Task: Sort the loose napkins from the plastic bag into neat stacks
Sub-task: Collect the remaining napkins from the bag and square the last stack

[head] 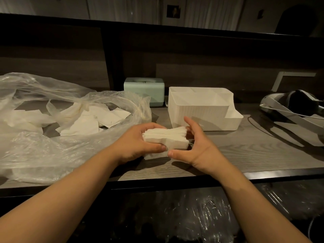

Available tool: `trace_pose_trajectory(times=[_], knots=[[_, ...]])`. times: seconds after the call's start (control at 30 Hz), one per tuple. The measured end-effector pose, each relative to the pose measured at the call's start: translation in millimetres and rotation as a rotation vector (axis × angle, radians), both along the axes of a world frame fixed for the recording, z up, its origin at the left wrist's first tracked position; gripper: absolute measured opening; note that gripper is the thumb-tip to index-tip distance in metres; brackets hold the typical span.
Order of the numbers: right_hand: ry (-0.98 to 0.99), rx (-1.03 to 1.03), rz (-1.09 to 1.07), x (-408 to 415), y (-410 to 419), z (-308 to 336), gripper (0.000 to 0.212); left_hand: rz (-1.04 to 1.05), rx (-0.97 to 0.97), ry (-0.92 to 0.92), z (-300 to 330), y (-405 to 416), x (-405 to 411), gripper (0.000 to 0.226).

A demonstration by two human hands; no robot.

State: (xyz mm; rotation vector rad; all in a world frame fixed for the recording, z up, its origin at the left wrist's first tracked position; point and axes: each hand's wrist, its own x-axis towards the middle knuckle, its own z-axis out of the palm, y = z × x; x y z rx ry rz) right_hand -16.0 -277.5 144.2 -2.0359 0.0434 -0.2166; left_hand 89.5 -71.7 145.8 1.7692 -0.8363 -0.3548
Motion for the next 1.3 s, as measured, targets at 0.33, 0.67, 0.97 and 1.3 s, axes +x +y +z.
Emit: trace_pose_trajectory(times=[0.33, 0.67, 0.97, 1.3], knots=[[-0.046, 0.057, -0.014, 3.9, -1.4, 1.8, 0.040, 0.024, -0.017, 0.001, -0.2, -2.5, -0.4, 0.058], [-0.111, -0.931, 0.074, 16.9, 43.9, 69.8, 0.081, 0.092, 0.037, -0.117, -4.9, -1.8, 3.6, 0.091], [0.138, -0.953, 0.278, 46.2, 35.8, 86.8, 0.049, 0.133, 0.051, -0.079, 0.2, 0.1, 1.2, 0.114], [-0.218, 0.267, -0.104, 29.6, 45.1, 38.4, 0.031, 0.118, -0.090, 0.160, 3.4, -2.0, 0.5, 0.049]])
